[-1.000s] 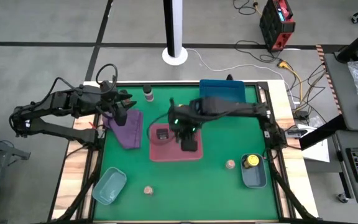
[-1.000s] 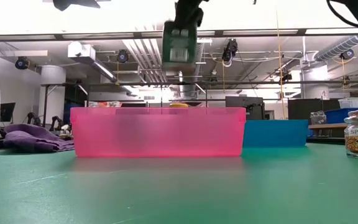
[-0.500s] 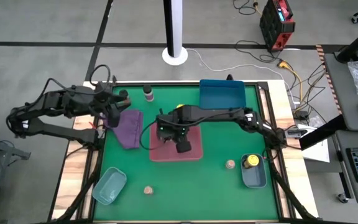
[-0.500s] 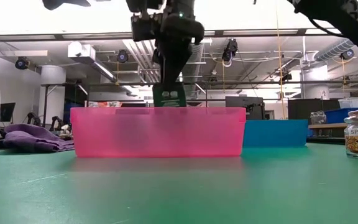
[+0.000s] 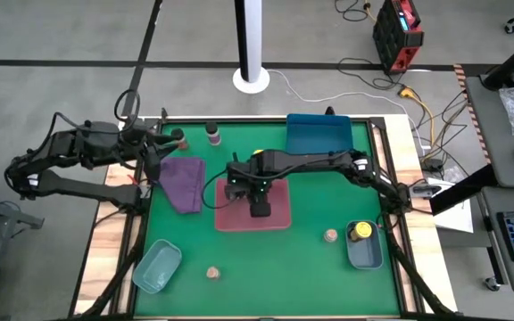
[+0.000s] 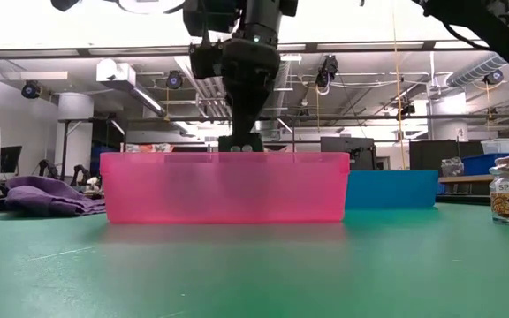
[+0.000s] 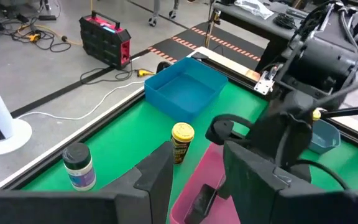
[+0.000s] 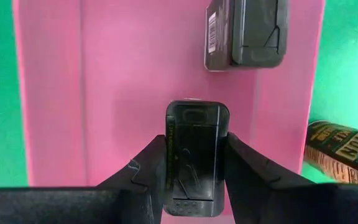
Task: Sort spices by type
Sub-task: Put the black seasoning can into the pink bin, then put the right black seasoning bottle into the light blue bin
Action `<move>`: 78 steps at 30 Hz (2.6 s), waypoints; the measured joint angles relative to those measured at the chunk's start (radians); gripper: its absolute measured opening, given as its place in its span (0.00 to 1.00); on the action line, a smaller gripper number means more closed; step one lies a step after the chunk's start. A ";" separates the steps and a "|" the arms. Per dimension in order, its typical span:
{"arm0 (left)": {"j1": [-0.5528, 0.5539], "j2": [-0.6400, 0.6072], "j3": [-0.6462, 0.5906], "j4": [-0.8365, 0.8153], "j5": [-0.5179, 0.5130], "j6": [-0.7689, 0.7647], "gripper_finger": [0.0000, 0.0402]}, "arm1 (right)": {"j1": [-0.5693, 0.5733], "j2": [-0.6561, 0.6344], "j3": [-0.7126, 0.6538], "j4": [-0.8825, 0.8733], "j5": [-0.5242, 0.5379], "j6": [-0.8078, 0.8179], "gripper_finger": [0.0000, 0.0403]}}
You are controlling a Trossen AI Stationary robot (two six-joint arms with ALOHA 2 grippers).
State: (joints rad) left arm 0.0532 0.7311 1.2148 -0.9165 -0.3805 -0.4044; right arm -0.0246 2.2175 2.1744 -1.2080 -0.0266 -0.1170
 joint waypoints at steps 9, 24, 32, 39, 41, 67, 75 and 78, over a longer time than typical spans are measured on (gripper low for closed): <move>0.000 0.000 0.000 -0.017 -0.003 0.003 0.31 | 0.007 -0.018 -0.076 0.076 0.033 0.037 0.32; 0.000 0.000 0.000 -0.038 -0.003 0.000 0.31 | -0.035 -0.025 -0.122 0.087 0.073 -0.091 0.34; 0.000 0.001 0.000 -0.038 -0.003 -0.001 0.31 | -0.038 -0.025 -0.131 0.091 0.045 -0.069 0.50; 0.000 0.002 0.000 -0.038 -0.003 -0.004 0.31 | -0.042 -0.035 -0.131 0.087 0.056 -0.072 0.58; 0.000 0.001 0.000 -0.038 -0.003 -0.007 0.31 | -0.042 -0.045 -0.131 0.085 0.057 -0.074 0.61; 0.000 0.172 0.000 0.117 -0.049 0.116 0.31 | -0.158 -0.467 -0.227 0.138 0.110 0.119 0.74; 0.025 0.265 0.000 0.245 -0.082 0.022 0.31 | -0.232 -0.690 -0.485 0.235 0.161 0.123 0.70; 0.046 0.294 0.000 0.274 -0.082 -0.027 0.31 | -0.256 -0.776 -0.588 0.309 0.160 0.149 0.69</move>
State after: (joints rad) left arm 0.0987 1.0247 1.2152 -0.6421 -0.4625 -0.4319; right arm -0.2809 1.4410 1.5861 -0.8994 0.1338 0.0320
